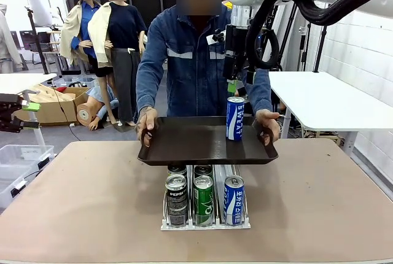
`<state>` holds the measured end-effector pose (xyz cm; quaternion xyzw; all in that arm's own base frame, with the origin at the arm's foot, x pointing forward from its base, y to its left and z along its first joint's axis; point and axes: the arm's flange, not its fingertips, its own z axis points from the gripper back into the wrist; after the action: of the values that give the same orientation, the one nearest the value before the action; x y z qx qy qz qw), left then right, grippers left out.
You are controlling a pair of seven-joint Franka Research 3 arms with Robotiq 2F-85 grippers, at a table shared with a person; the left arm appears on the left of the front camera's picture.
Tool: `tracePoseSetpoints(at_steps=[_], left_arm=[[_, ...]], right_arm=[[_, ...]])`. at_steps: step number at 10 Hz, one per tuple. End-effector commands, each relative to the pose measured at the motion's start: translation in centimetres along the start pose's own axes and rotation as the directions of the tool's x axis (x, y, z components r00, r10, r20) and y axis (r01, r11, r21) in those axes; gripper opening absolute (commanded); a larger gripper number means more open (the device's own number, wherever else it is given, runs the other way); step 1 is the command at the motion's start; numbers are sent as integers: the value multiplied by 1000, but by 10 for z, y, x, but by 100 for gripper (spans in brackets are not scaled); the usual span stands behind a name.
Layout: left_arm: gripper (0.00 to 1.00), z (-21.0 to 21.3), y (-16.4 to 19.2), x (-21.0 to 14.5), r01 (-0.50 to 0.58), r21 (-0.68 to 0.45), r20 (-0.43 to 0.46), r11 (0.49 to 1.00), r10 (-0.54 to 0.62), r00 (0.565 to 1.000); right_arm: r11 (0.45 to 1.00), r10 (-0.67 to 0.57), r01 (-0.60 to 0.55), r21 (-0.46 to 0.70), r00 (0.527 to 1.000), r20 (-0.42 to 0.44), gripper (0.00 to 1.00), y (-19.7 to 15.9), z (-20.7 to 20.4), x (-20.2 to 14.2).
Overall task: Retrieve and hand over the desired beverage to the person.
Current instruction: Place the picked can on the Handle tray extended by the person, then pick up another can of the same type that the person held from the Automatic Can Dispenser.
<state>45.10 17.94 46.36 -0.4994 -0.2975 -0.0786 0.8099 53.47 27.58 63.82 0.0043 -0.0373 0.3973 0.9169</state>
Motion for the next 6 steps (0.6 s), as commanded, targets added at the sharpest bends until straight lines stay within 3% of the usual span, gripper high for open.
tracePoseSetpoints(at_steps=[1, 6], left_arm=[[100, 2, -1, 0, 0, 5, -2, 1000, 0, 1000], [100, 2, -1, 0, 0, 5, -2, 1000, 0, 1000]], right_arm=[[1000, -3, 3, -1, 1000, 3, 100, -1, -1, 1], [1000, -3, 3, -1, 1000, 3, 100, -1, -1, 1]])
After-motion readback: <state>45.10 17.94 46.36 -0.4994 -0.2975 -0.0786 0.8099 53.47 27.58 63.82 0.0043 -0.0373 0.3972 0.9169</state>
